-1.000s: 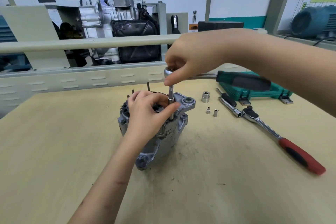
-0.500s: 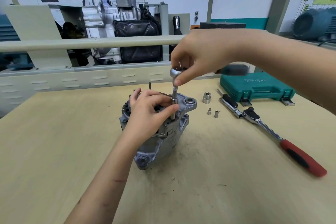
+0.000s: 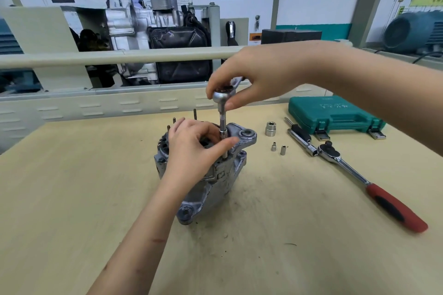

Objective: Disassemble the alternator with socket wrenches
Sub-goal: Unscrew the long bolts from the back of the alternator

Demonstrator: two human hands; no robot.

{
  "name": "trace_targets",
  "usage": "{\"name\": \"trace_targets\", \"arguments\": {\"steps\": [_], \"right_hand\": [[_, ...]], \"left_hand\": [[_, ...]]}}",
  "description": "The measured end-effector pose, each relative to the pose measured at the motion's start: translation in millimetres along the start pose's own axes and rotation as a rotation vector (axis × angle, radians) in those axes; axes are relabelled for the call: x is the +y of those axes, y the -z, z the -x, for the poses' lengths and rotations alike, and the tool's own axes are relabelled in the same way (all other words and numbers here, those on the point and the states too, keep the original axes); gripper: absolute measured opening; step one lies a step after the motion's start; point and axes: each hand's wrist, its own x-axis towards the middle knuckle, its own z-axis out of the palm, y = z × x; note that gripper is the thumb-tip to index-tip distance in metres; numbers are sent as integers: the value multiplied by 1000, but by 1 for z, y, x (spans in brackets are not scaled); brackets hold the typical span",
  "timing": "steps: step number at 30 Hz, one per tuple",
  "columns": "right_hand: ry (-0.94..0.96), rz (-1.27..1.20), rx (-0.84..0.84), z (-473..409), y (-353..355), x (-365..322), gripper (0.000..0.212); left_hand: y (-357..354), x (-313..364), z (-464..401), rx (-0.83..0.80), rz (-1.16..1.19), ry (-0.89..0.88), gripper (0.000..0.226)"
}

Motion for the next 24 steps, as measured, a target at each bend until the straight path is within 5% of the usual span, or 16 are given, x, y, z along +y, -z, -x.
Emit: {"name": "trace_targets", "arguments": {"steps": [5, 15, 24], "right_hand": [[-9, 50, 30, -3, 1, 0, 28], [-154, 140, 105, -6, -5, -3, 59], [-64, 116, 39, -3, -5, 2, 36]], "left_hand": [[4, -3, 1, -52, 57, -39, 5], [-1, -2, 0, 4, 24, -2, 17], [1, -5, 1, -31, 29, -40, 8]]}}
